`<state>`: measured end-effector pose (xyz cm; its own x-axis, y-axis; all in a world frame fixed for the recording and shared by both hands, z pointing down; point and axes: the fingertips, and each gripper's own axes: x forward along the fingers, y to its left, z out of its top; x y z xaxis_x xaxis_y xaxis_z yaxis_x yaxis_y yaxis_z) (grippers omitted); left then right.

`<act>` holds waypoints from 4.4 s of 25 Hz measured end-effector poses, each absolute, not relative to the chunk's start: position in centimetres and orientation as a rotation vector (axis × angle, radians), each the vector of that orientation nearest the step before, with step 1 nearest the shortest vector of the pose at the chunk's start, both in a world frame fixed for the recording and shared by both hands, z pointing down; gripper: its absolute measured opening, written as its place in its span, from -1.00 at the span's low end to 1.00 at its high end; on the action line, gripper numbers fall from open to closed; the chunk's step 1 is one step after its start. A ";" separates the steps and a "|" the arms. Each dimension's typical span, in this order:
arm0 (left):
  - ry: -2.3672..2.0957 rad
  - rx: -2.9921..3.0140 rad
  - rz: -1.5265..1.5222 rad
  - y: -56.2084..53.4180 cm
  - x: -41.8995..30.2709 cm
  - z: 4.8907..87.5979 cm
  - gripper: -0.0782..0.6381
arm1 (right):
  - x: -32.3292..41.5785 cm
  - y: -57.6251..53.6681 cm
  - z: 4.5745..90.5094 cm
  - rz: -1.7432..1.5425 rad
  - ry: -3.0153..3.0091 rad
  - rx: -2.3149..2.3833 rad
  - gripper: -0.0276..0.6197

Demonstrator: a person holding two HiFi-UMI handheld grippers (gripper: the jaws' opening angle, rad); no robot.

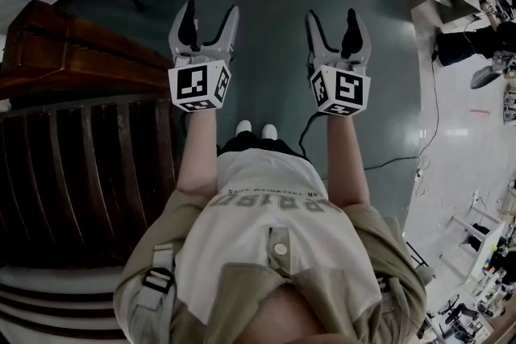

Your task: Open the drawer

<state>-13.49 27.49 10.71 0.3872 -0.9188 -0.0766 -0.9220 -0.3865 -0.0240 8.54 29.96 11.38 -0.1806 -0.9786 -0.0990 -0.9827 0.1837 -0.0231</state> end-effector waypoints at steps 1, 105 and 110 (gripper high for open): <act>1.709 -2.564 0.067 27.3 -13.5 11.0 0.18 | 8.7 29.6 11.6 0.060 2.344 -1.954 0.13; 1.905 -2.639 -0.114 -20.8 -11.9 40.5 0.18 | 5.2 -37.4 63.5 -0.506 2.768 -2.170 0.01; 1.906 -2.644 -0.123 -21.6 -12.0 42.0 0.18 | 5.3 -39.0 64.4 -0.491 2.747 -2.193 0.00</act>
